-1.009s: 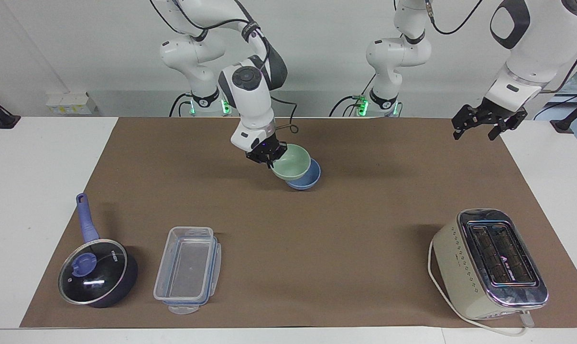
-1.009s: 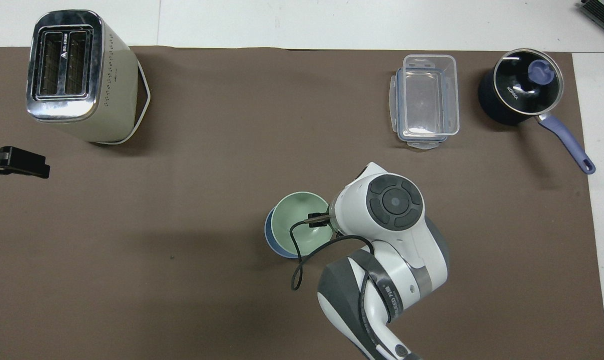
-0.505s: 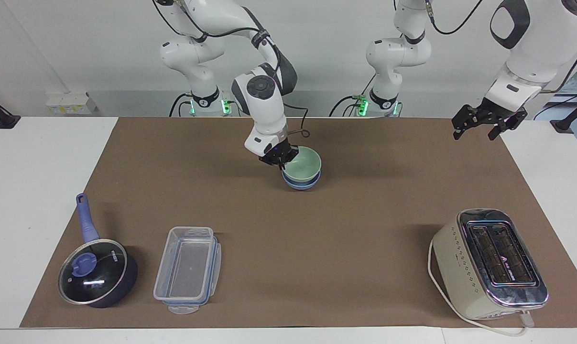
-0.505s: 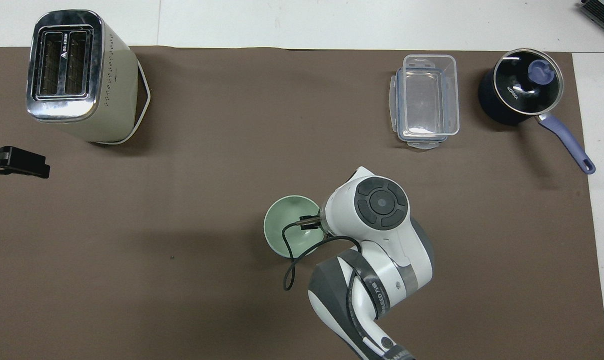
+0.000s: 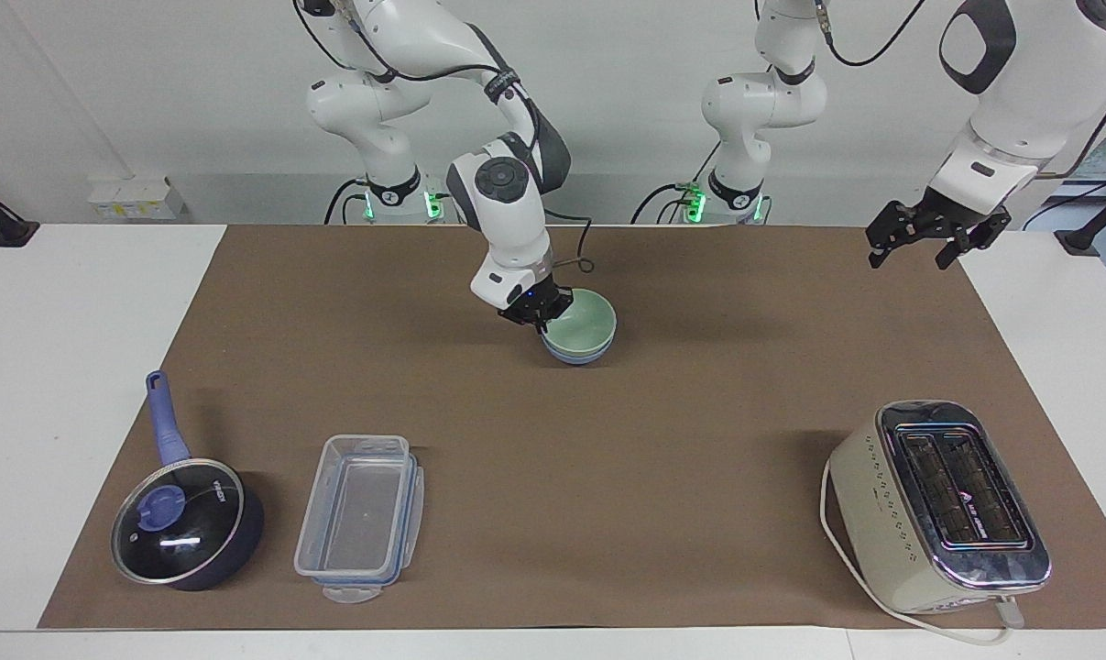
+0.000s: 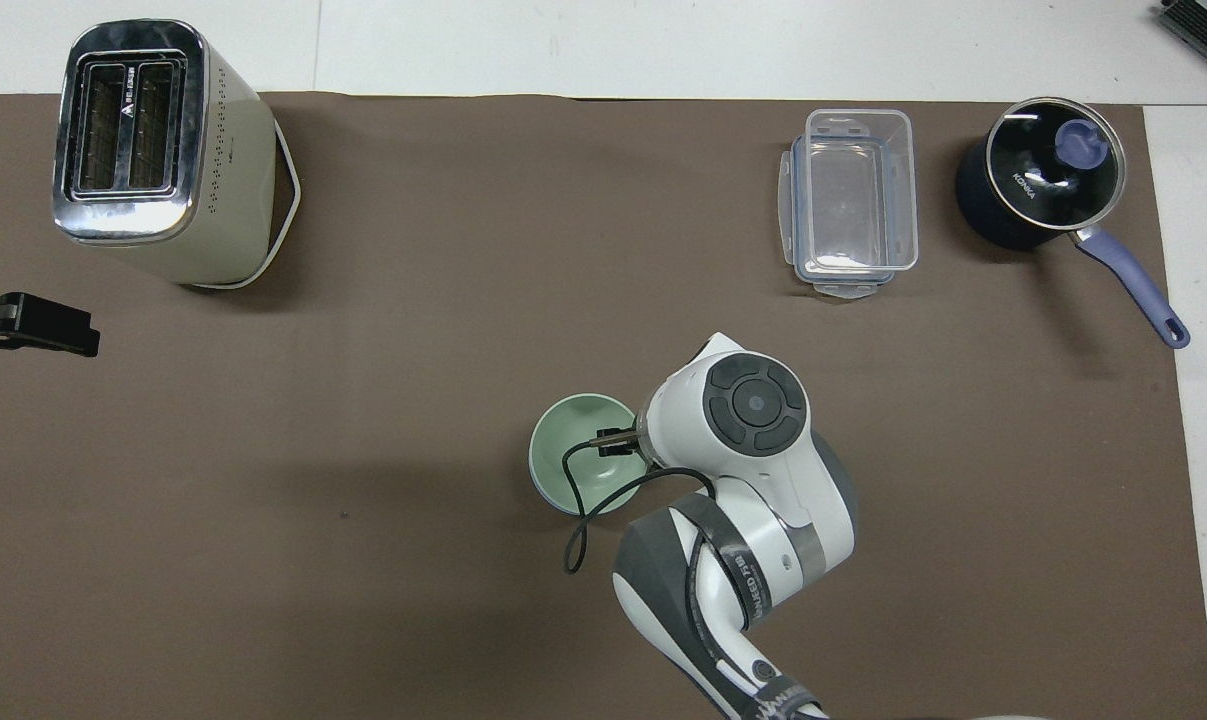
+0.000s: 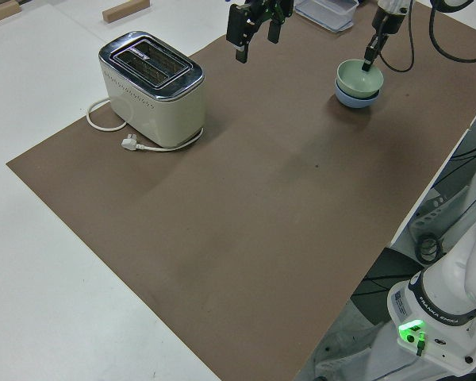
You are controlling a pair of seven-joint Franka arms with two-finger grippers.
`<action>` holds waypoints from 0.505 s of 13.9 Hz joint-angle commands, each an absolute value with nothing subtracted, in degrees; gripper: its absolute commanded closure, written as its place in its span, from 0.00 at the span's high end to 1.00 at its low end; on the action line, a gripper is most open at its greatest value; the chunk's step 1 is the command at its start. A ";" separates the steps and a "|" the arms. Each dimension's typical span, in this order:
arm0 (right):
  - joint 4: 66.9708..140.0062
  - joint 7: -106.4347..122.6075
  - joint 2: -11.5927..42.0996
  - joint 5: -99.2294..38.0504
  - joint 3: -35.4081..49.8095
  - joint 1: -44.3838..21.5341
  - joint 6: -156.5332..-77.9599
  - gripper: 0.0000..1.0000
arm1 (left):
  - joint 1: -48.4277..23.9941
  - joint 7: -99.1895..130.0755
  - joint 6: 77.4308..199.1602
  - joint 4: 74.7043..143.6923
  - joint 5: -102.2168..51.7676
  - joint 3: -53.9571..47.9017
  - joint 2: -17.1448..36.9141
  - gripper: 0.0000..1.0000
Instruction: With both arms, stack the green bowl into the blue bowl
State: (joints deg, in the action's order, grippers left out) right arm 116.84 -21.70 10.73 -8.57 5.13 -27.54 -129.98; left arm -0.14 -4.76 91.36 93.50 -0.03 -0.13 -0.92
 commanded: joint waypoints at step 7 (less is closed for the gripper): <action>116.19 -25.13 4.93 -9.93 5.28 -26.02 -126.13 0.73 | 0.09 -4.13 90.00 92.46 1.23 -0.35 -0.62 1.00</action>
State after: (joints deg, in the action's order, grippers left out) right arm 115.88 -23.66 8.08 -8.62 5.11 -26.99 -128.20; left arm -0.14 -4.75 91.36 93.50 -0.03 -0.13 -0.92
